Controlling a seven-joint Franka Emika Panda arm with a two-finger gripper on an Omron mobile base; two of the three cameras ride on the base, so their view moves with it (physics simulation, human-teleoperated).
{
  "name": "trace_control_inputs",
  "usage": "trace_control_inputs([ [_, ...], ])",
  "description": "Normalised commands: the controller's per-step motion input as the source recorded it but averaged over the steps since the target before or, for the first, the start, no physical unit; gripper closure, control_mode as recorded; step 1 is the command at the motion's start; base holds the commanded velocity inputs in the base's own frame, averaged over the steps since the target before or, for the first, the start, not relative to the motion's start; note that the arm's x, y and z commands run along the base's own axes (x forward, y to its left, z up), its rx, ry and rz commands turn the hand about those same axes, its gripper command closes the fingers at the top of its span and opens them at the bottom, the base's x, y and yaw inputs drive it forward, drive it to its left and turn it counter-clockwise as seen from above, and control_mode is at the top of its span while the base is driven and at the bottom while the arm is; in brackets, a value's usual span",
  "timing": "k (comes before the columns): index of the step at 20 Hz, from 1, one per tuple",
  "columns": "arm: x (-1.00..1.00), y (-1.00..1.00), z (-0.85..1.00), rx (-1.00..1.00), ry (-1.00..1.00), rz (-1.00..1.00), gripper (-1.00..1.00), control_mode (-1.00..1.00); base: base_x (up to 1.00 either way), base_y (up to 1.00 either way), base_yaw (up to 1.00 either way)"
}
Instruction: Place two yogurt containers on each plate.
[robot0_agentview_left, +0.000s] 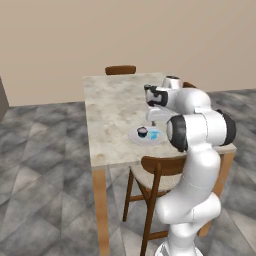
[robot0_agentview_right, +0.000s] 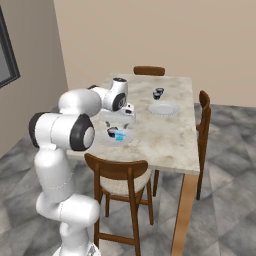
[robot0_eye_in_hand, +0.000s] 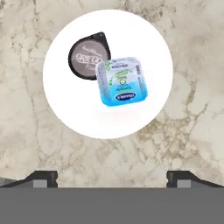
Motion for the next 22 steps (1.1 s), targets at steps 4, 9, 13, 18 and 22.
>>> trace_control_inputs([
  [4, -0.68, -0.02, 0.15, 0.07, -0.01, -0.01, -1.0, -1.0, 0.0, 0.0, 0.0],
  [9, -0.65, 0.0, 0.07, 0.0, -0.14, 0.05, -1.0, -1.0, 0.0, 0.0, 0.0],
  [13, -0.54, 0.0, 0.0, -0.01, -0.03, 0.11, -1.0, -1.0, 0.0, 0.0, 0.0],
  [18, 0.0, 0.0, 0.0, 0.0, 0.0, 0.0, -1.0, 1.0, -0.16, -0.72, -0.36],
  [22, 0.0, 0.0, 0.0, 0.0, 0.0, 0.0, -1.0, 1.0, 0.07, -1.0, -0.13],
])
